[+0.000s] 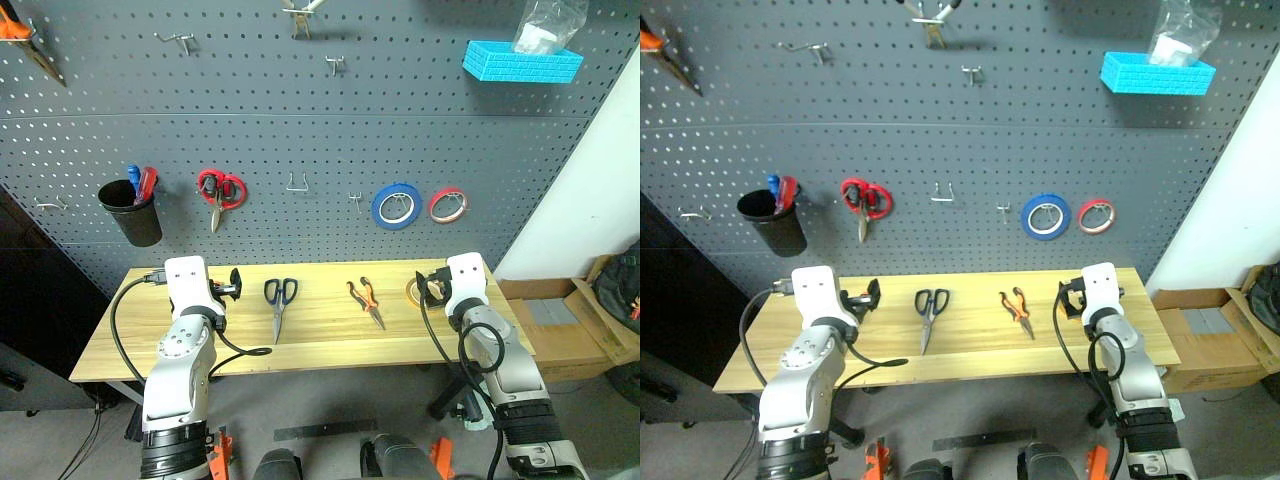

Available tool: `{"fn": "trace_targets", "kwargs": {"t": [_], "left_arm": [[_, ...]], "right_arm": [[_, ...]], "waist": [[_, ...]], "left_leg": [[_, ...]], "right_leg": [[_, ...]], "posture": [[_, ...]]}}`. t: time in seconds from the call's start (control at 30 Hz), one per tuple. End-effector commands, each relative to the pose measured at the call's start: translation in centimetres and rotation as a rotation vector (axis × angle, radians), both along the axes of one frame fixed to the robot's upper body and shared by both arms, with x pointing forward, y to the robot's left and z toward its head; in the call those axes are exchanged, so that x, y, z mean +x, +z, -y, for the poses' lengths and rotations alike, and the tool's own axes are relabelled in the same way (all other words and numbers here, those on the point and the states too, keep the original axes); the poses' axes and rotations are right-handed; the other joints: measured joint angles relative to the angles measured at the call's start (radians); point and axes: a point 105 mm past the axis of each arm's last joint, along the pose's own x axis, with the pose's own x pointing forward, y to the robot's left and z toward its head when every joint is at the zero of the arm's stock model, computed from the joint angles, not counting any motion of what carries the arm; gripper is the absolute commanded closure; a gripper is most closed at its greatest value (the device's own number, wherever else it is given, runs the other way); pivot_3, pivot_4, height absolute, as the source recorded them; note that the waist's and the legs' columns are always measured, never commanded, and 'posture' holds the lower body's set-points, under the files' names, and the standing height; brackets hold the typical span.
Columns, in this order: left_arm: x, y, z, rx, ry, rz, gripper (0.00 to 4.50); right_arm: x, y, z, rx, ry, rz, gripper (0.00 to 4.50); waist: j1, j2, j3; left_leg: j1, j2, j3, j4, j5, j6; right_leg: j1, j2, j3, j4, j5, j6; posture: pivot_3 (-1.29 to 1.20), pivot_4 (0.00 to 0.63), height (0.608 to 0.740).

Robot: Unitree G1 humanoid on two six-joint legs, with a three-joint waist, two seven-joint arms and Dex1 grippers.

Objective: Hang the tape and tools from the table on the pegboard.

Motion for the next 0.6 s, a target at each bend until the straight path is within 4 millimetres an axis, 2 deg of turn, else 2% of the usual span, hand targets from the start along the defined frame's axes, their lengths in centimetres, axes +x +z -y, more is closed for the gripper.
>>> {"fn": "trace_targets", "kwargs": {"t": [0.03,0.6], "left_arm": [[0.31,1.65,-0.37,0.030,0.011,0.060,0.09],[0.26,1.68,-0.31,0.024,0.013,0.063,0.09]], "right_arm": [[0.45,1.72,0.44,0.000,-0.014,0.059,0.00],[0.38,1.80,0.57,-0.004,-0.015,0.060,0.00]], "waist": [[0.000,0.000,0.000],[0.000,0.003,0.007]], "left_leg": [[0.000,0.000,0.000,0.000,0.000,0.000],[0.000,0.000,0.000,0.000,0.000,0.000]], "right_leg": [[0.000,0.000,0.000,0.000,0.000,0.000],[0.000,0.000,0.000,0.000,0.000,0.000]], "posture": [[-0.03,0.049,0.740],[-0.03,0.057,0.740]]}}
